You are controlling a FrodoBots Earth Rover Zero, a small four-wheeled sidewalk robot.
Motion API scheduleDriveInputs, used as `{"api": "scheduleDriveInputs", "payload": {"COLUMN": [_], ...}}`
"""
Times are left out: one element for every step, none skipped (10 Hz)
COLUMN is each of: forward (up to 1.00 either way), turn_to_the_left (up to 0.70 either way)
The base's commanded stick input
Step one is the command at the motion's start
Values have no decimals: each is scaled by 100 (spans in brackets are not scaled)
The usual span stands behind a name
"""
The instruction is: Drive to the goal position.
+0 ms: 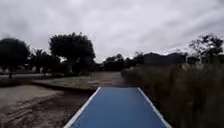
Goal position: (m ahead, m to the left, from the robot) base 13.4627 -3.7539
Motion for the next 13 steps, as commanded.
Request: {"api": "scheduleDriveInputs", "payload": {"forward": [50, 50, 50, 50, 50, 50, 50, 50, 50, 50, 50, 50, 50], "turn_to_the_left": [-31, 0, 0, 0, 0, 0, 0, 0, 0, 0, 0, 0, 0]}}
